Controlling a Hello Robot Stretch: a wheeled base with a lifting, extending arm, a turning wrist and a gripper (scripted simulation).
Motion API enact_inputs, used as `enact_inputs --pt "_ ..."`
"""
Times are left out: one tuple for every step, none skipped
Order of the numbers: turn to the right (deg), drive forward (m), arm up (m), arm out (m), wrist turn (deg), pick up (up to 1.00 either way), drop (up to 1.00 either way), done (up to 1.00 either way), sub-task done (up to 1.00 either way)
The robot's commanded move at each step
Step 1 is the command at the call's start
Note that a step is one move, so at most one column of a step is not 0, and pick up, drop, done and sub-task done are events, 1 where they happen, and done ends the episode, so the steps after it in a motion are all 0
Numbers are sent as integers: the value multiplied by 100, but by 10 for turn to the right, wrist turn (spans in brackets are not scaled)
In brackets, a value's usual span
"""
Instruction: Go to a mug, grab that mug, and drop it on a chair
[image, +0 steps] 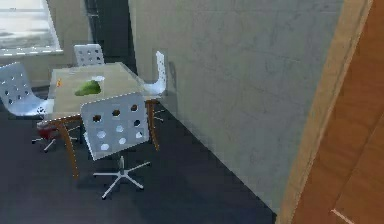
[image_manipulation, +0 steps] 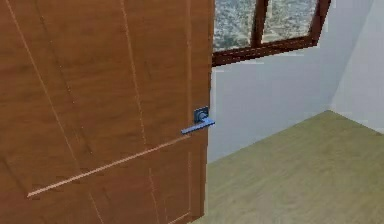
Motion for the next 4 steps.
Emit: enact_inputs --pt "270 0 0 0 0 0 0 0 0" --pt "0 35 0 0 0 0 0 0 0" --pt "-450 0 0 0 0 0 0 0 0" --pt "-450 0 0 0 0 0 0 0 0"
